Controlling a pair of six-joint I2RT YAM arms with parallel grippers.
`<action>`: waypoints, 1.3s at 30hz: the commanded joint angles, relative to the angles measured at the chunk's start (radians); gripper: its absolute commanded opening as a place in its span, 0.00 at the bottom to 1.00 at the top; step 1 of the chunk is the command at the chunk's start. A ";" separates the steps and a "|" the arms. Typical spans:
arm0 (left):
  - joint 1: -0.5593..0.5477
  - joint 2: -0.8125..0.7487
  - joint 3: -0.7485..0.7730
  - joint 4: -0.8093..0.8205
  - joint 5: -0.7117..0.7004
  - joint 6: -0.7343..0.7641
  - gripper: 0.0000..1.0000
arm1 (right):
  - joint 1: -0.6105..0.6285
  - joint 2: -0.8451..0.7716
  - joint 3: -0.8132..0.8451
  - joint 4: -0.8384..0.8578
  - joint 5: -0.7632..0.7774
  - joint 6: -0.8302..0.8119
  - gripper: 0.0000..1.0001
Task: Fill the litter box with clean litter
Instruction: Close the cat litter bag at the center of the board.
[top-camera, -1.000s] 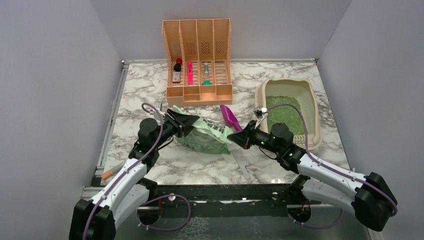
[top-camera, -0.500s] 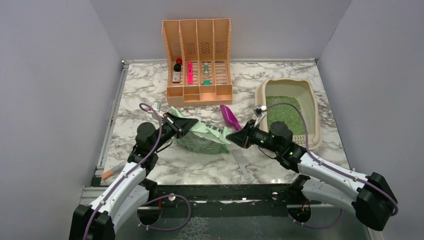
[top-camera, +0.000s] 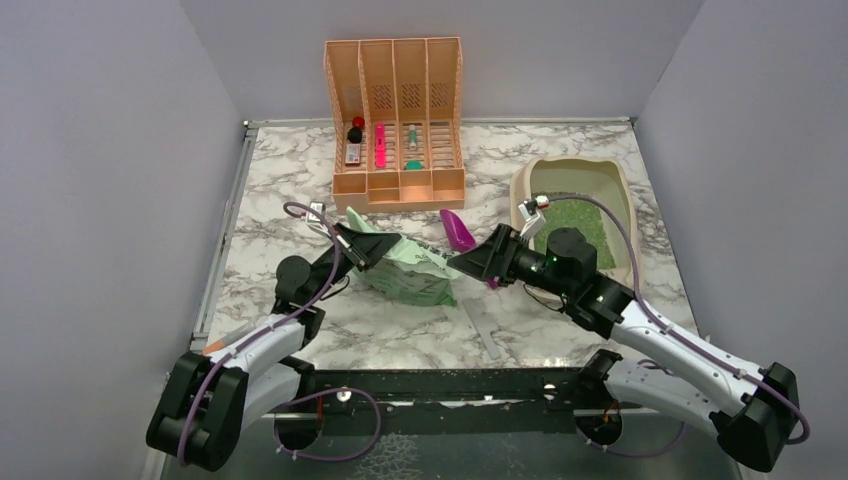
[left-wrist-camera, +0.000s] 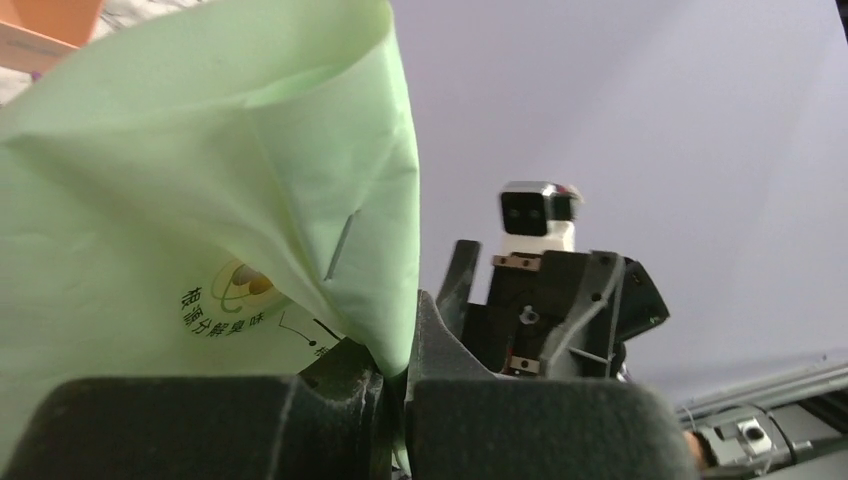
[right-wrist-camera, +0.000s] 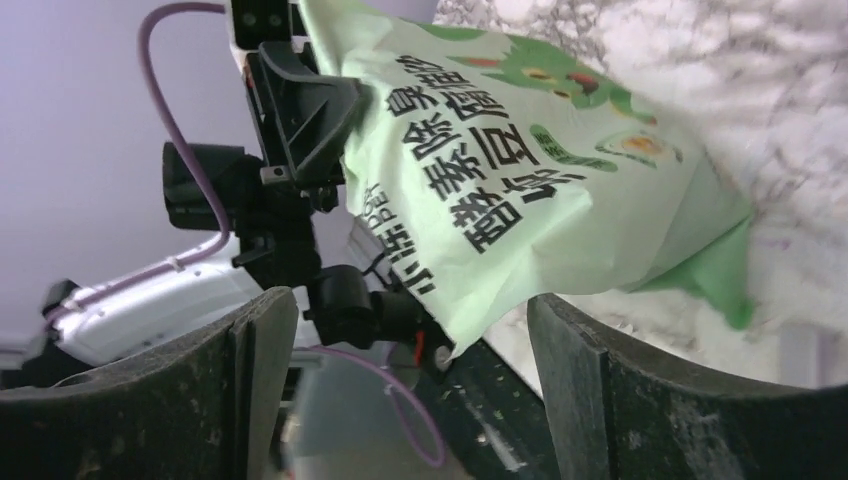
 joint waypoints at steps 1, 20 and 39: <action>0.002 -0.028 0.086 0.469 0.066 -0.024 0.00 | -0.003 0.006 -0.121 0.062 0.015 0.368 0.89; 0.002 -0.121 0.100 0.221 0.065 0.050 0.00 | 0.002 0.114 -0.289 0.568 0.039 0.732 0.10; 0.029 -0.091 0.102 -0.131 0.134 -0.188 0.75 | 0.002 0.057 -0.347 0.597 0.050 0.646 0.01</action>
